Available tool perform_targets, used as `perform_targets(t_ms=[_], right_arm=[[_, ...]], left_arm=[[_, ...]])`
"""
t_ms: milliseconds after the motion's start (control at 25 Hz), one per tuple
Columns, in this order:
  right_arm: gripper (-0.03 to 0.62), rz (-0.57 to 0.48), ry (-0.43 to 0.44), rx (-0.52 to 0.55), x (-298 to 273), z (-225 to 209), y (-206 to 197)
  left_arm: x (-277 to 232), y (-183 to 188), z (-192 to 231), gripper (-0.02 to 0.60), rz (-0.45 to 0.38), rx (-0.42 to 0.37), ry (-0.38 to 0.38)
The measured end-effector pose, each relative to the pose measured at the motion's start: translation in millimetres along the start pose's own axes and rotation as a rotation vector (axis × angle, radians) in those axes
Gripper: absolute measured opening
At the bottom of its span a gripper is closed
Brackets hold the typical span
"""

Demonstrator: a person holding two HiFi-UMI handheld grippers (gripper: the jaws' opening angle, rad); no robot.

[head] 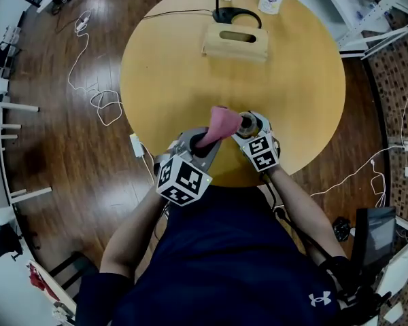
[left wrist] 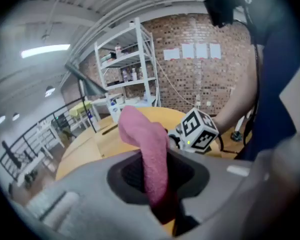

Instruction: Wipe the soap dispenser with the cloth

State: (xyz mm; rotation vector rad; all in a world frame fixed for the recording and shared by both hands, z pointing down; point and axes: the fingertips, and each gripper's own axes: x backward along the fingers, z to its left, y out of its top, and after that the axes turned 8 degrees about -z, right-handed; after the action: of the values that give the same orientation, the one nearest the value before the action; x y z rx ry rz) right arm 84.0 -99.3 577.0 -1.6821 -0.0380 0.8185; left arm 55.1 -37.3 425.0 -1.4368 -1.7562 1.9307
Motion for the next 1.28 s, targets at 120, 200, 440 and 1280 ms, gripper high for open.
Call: perform_targets(t_ms=[120,200,440,1280], right_arm=[[0.374,0.007,0.081,0.075,3,16,4],[0.374,0.006,0.111,0.096,5,26,7],[0.374,0.035,0.143,0.121,1,36,4],[0.374,0.09,0.06,0.046,7,28,-10]], left_arm=[[-24,31,-28,0.078,0.042,-0.299,-0.047],[-43,35,-43,0.077,0.119,-0.546,-0.069],[-74,16,-23,0.069,0.199,-0.445,-0.061],[-67,9,3,0.069,0.049,-0.03,-0.092]])
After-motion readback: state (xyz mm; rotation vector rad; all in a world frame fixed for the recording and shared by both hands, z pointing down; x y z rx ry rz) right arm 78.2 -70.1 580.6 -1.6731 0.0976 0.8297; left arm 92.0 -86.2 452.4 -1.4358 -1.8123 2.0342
